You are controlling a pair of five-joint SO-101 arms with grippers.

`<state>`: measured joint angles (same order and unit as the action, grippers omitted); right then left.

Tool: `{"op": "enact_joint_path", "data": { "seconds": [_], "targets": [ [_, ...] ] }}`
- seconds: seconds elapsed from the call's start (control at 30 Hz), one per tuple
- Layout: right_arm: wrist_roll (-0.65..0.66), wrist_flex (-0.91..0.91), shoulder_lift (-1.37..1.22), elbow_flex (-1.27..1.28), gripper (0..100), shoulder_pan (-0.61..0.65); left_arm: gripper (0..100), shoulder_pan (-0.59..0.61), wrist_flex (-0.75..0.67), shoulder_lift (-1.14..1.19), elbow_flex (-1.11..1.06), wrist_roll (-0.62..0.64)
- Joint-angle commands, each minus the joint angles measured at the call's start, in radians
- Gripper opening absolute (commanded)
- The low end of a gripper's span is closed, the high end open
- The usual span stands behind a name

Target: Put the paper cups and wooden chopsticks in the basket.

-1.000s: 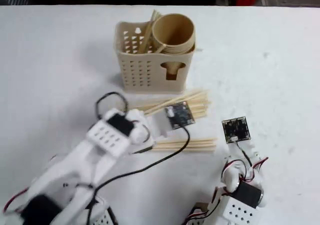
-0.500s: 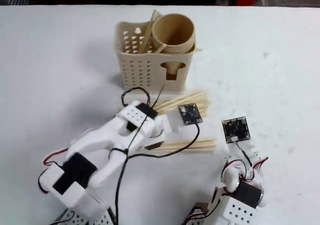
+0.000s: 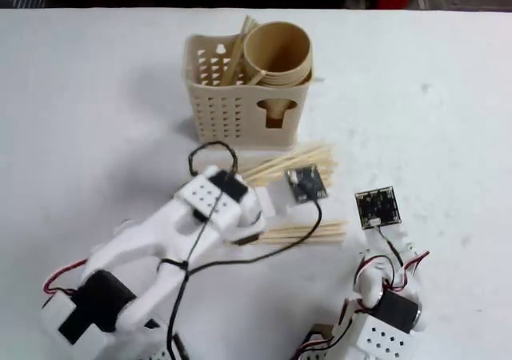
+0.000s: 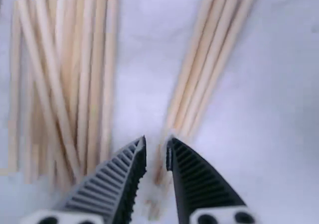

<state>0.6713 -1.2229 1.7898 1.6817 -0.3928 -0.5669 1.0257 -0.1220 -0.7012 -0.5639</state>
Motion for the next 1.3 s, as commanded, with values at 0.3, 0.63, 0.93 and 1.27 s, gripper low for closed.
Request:
{"op": "enact_joint_path", "data": {
  "seconds": [0.3, 0.63, 0.93, 1.27],
  "targets": [
    [0.0, 0.01, 0.007, 0.008, 1.8, 0.005, 9, -0.019, -0.055, 0.094, 0.012, 0.012],
    [0.0, 0.01, 0.007, 0.008, 1.8, 0.005, 9, 0.153, -0.041, 0.199, 0.184, 0.012],
    [0.0, 0.01, 0.007, 0.008, 1.8, 0.005, 9, 0.156, -0.009, 0.177, 0.192, 0.011],
    [0.0, 0.01, 0.007, 0.008, 1.8, 0.005, 9, -0.012, 0.041, -0.188, -0.049, 0.008]
  ]
}}
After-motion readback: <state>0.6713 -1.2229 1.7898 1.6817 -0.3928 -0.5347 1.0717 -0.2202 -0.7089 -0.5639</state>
